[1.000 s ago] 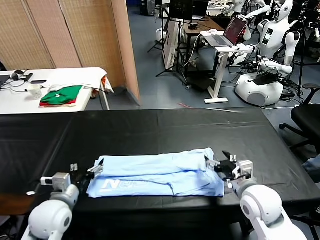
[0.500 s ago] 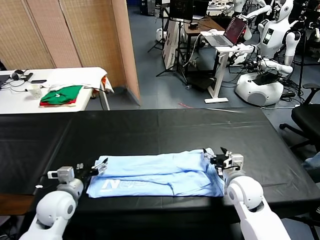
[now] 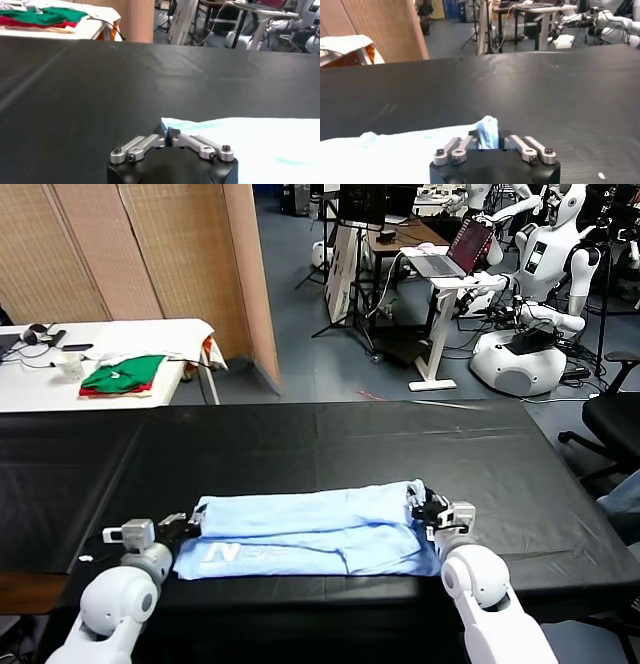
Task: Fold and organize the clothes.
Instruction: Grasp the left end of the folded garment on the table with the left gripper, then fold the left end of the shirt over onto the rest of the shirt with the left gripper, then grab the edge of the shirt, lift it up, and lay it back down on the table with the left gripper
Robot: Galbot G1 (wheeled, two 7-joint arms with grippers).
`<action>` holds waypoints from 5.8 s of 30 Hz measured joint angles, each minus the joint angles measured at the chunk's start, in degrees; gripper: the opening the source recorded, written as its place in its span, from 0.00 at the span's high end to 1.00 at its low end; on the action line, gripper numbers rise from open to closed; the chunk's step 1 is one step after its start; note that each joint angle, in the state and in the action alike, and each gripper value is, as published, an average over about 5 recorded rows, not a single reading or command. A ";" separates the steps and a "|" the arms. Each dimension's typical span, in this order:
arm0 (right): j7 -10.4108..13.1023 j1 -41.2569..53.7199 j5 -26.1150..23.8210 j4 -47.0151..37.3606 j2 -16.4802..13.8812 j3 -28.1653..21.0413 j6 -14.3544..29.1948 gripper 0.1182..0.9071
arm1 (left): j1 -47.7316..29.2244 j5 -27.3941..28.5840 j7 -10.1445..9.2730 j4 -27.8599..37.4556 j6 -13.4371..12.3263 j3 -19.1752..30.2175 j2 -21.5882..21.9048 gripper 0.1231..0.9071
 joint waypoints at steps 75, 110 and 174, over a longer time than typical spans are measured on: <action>-6.62 -12.82 0.16 18.84 -2.04 7.67 3.04 0.00 | 13.00 18.21 5.67 -4.05 -11.84 -12.52 2.71 0.92; -7.51 -22.43 -5.65 20.21 3.23 13.25 8.23 0.00 | 5.07 -3.75 1.53 -13.16 -6.35 14.50 -13.99 0.92; -6.98 -7.01 -19.10 9.61 1.45 -9.53 0.61 0.00 | 8.80 10.26 5.75 -6.38 -19.43 2.90 -13.73 0.00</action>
